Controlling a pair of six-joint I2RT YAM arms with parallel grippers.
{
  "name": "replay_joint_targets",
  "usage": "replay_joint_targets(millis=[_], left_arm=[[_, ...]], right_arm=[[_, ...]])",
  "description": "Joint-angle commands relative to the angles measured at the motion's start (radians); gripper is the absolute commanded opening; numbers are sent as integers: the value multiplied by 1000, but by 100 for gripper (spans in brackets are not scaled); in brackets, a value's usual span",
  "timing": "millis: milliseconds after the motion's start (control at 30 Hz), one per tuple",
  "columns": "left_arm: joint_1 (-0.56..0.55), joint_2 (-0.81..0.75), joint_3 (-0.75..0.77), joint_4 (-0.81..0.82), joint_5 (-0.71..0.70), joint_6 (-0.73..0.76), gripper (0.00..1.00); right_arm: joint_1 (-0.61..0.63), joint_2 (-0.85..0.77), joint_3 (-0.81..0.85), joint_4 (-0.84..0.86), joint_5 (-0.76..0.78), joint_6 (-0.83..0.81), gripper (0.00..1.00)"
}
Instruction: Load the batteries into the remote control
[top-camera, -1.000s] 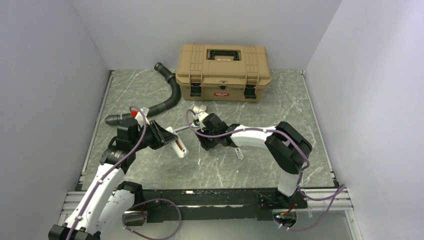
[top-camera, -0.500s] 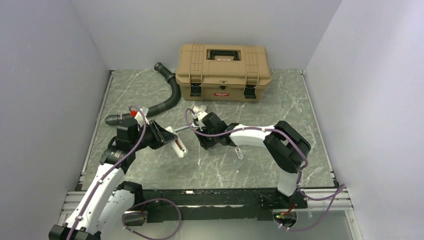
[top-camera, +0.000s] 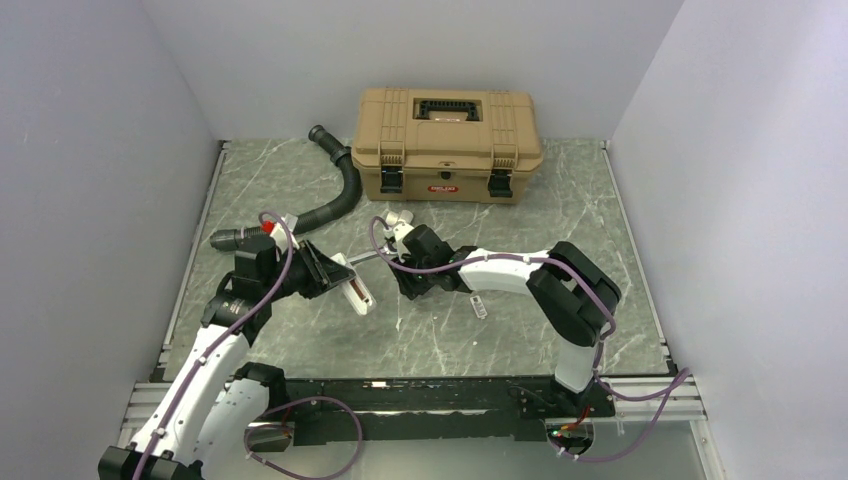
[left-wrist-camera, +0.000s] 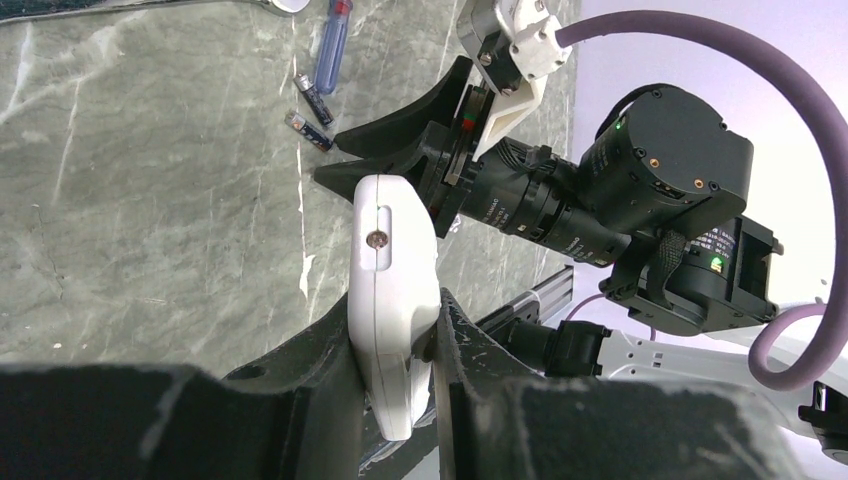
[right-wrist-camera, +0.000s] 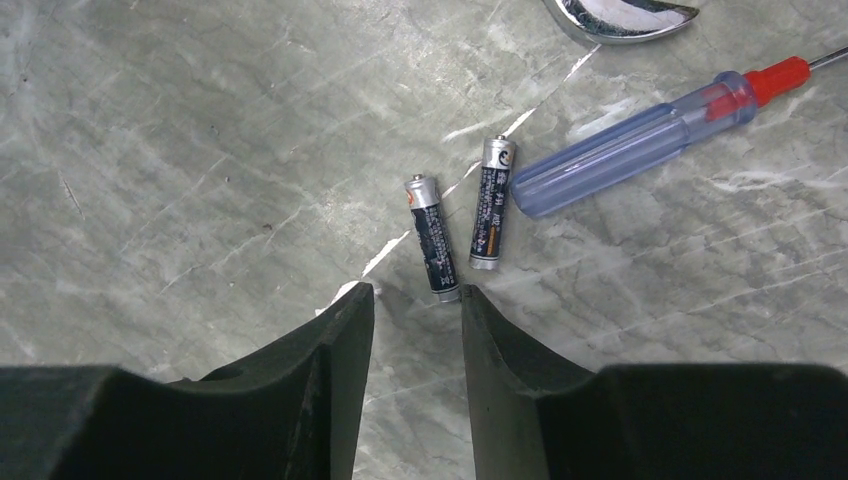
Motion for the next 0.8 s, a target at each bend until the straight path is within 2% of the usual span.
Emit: replay_joint_targets(millis=[0,767], left_arm=[[6,8,35,24,20,5,0],[9,35,68,15,38,9,0]], right_arm=[[6,10,40,9,-15,12,40],[22,57,93,-18,38,19,36]])
